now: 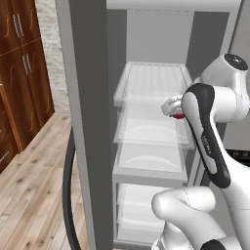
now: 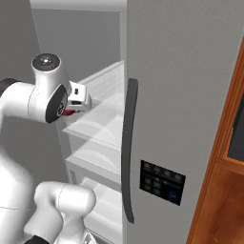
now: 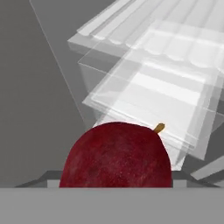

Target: Pick up both pears from the fridge and place them inside the tupperware on the counter.

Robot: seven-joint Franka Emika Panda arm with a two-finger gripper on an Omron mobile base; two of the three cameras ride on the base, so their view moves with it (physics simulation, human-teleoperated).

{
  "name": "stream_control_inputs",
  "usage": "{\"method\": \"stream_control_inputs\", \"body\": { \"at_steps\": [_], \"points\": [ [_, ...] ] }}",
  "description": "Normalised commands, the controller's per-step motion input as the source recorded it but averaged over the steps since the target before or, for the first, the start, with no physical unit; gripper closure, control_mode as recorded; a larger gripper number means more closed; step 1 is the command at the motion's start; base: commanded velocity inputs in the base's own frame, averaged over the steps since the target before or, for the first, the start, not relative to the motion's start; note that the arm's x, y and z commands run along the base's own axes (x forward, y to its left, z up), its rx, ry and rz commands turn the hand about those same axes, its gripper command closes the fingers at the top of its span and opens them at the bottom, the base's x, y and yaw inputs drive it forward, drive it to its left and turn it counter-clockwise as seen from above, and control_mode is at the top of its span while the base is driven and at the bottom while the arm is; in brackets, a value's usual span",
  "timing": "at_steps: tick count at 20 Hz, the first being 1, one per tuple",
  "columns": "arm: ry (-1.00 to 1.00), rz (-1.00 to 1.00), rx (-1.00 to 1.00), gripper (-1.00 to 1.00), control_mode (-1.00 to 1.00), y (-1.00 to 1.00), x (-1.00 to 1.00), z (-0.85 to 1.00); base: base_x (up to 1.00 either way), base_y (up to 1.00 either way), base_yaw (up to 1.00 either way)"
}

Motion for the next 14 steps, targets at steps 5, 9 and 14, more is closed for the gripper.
{"method": "stream_control_inputs", "body": {
  "at_steps": [5, 9, 14],
  "points": [
    [0.10, 0.00, 0.00, 1.00, 1.00, 0.00, -0.42, 0.00, -0.26, 0.00, 0.00],
    [0.00, 0.00, 0.00, 1.00, 1.00, 0.00, 0.00, 0.00, -0.92, -0.06, 0.01],
    [0.00, 0.00, 0.00, 1.00, 1.00, 0.00, 0.00, 0.00, -0.98, -0.29, 0.28]
  ]
}}
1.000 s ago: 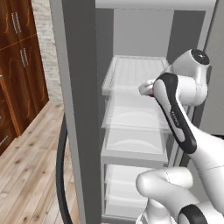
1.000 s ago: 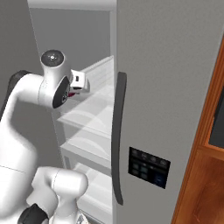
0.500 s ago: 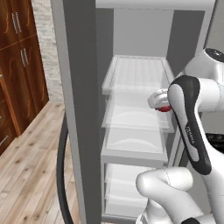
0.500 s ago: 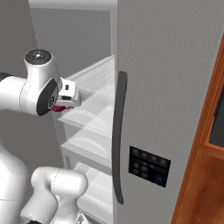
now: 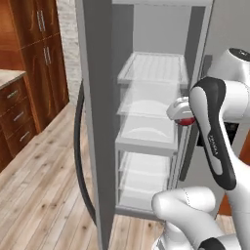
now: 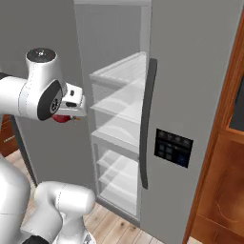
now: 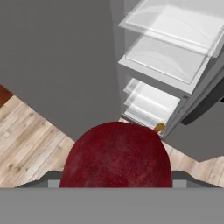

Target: Pick up both pears from the fridge and place them inside the tupperware on the counter.

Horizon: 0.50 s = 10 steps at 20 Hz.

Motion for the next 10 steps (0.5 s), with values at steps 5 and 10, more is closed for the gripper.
{"method": "stream_control_inputs", "body": {
  "at_steps": [5, 10],
  "points": [
    [0.00, 0.00, 0.00, 1.00, 1.00, 0.00, 0.00, 0.00, -0.76, -0.55, 0.48],
    [0.00, 0.00, 0.00, 1.00, 1.00, 0.00, 0.00, 0.00, -0.60, -0.56, 0.58]
  ]
}}
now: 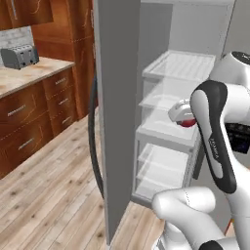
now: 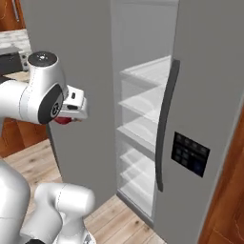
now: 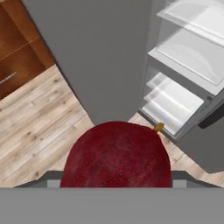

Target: Pick up both pears from the fridge and place them inside the tupperware on the counter.

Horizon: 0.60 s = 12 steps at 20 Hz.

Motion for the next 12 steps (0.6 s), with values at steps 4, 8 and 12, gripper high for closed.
{"method": "stream_control_inputs", "body": {
  "at_steps": [4, 8, 12],
  "points": [
    [0.00, 0.00, 0.00, 1.00, 1.00, 0.00, 0.00, 0.00, -0.45, -0.40, 0.70],
    [0.00, 0.00, 0.00, 1.00, 1.00, 0.00, 0.00, 0.00, -0.46, -0.32, 0.72],
    [0.00, 0.00, 0.00, 1.00, 1.00, 0.00, 0.00, 0.00, -0.53, -0.13, 0.68]
  ]
}}
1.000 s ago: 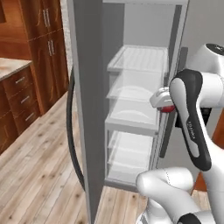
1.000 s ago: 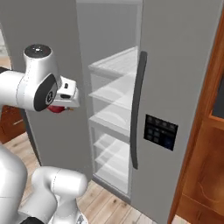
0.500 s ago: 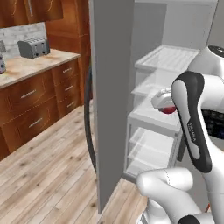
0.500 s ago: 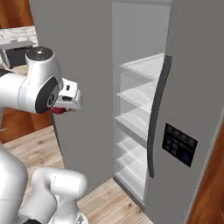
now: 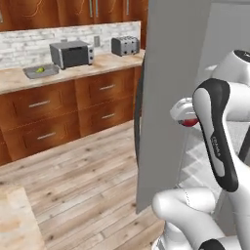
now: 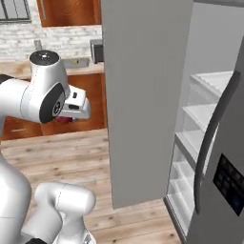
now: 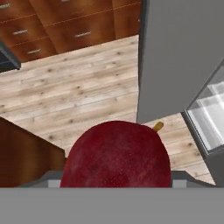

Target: Pick up both pears from the fridge and place them inside the tupperware on the counter.

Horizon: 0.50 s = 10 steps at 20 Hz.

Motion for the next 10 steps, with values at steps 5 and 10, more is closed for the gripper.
{"method": "stream_control_inputs", "body": {
  "at_steps": [5, 10],
  "points": [
    [0.00, 0.00, 0.00, 1.00, 1.00, 0.00, 0.00, 0.00, -0.54, 0.00, 0.64],
    [0.00, 0.00, 0.00, 1.00, 1.00, 0.00, 0.00, 0.00, -0.12, 0.00, 0.49]
  ]
}}
